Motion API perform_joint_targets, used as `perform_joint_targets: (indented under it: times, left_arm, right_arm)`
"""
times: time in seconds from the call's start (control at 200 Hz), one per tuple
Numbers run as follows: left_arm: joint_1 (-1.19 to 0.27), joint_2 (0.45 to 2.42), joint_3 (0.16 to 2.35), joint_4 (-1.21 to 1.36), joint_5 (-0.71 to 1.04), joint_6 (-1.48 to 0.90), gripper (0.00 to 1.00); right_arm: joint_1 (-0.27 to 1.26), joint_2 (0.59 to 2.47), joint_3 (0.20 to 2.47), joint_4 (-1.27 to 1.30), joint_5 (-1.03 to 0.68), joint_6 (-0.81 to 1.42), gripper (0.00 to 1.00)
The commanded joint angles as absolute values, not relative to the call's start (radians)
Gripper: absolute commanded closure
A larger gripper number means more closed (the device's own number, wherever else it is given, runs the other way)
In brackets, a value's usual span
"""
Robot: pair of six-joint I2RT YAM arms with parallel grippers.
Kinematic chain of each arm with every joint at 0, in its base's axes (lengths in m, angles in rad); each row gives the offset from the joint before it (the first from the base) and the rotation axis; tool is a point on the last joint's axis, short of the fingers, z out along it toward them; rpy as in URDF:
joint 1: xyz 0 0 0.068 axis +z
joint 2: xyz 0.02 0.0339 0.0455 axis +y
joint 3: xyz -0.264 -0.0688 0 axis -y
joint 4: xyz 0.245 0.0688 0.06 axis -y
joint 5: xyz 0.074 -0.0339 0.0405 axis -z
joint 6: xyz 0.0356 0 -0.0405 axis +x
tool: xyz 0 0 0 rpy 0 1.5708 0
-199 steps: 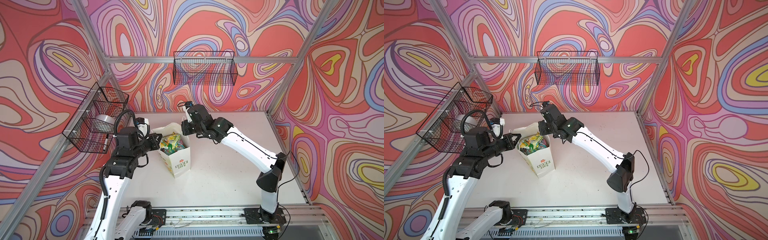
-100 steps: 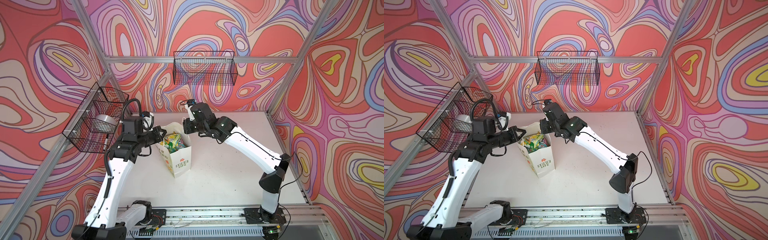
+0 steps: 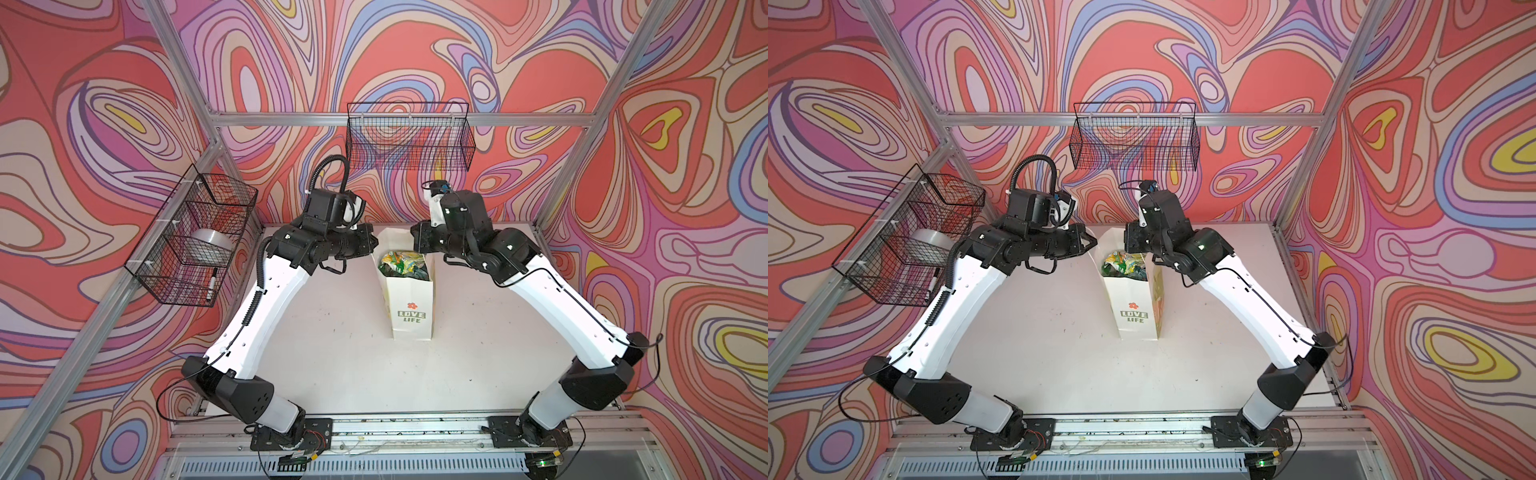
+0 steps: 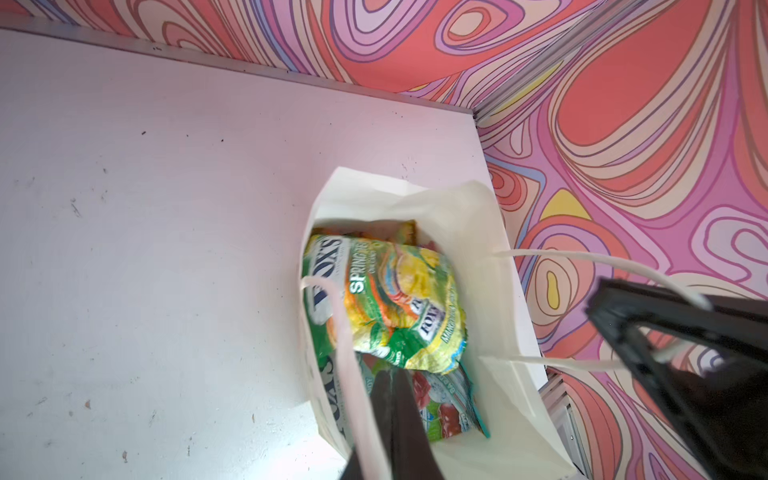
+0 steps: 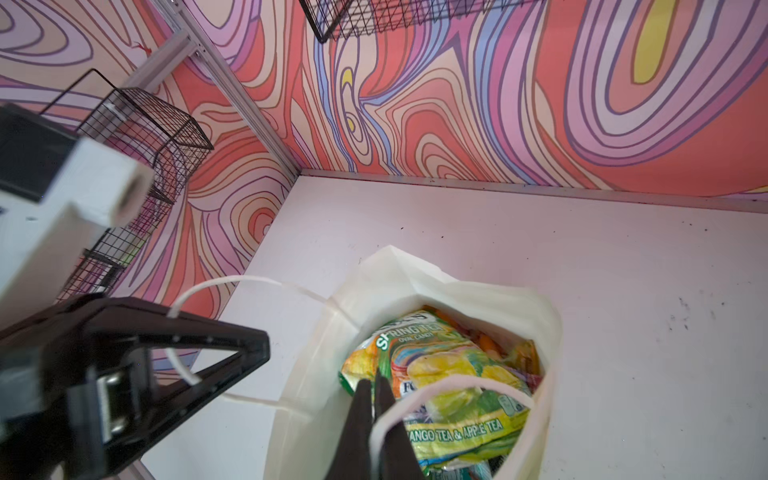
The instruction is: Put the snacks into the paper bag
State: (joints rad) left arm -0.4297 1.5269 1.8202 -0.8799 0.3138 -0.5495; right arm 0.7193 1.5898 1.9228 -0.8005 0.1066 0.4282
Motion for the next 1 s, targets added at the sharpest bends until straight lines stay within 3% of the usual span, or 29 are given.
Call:
perform_joint_targets:
  times: [0.0,0.451,0.997]
  left_arm:
    - [-0.431,1.509,1.833,-0.752,0.355,-0.605,1.0]
    - [-0.479,1.423,1.583,-0.616,0.391,-0.645,1.0]
    - [-0.493,1.345,1.511,-0.602,0.381,-0.649,0.98]
  right_arm:
    - [0.709,1.541,1.875,-0.708,0.092,0.432,1.0]
    - [0.687,1.421,1.574,-0.575,0.093,0.525,1.0]
    - [0.687,1.412,1.588,-0.588,0.117,0.541,1.0]
